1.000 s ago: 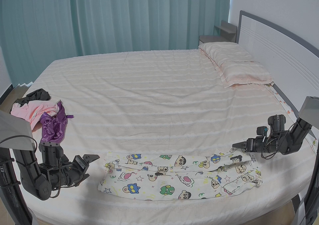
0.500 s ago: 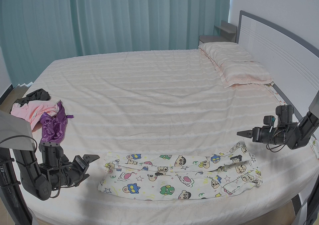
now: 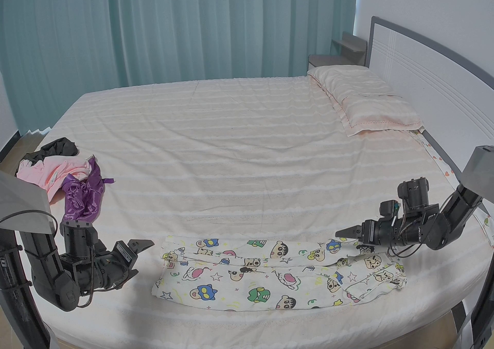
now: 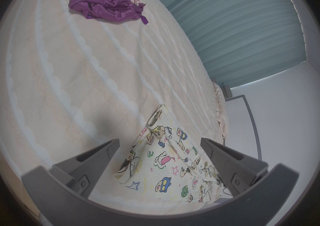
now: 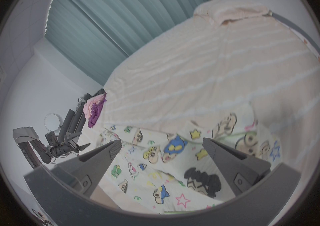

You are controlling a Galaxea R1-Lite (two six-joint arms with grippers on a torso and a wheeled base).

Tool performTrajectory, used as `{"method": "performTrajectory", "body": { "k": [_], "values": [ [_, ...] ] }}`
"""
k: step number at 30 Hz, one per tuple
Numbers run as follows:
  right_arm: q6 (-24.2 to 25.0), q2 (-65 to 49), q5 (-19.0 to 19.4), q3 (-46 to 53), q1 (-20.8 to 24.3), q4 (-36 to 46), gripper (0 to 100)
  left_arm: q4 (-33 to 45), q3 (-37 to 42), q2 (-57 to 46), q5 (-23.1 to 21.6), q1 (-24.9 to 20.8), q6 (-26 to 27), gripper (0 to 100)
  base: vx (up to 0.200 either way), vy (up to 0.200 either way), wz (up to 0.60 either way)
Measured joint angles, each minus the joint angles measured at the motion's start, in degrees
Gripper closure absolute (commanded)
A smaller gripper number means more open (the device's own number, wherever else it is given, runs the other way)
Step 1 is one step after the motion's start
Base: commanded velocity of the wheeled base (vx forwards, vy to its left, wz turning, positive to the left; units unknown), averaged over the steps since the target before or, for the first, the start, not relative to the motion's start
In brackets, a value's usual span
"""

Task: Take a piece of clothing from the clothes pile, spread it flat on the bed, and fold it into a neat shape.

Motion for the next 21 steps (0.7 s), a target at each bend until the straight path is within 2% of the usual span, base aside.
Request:
{"method": "performTrajectory", "body": {
  "k": [5,12,21],
  "values": [
    [-0.61,3.05,-1.17,0.83,-2.15,3.36,0,-4.11,1.17,0.93,0.09,-0.04,0.13,0,0.0,0.0,0.0],
    [-2.11,4.32,-1.5,2.34,-3.73,3.43,0,-8.81,2.52,2.73,0.3,-0.22,0.33,0,0.0,0.0,0.0],
    [-1.07,0.94,-0.18,3.88,-4.13,3.06,0,-10.28,3.02,4.05,0.33,-0.44,0.13,0,0.0,0.0,0.0]
  ]
}}
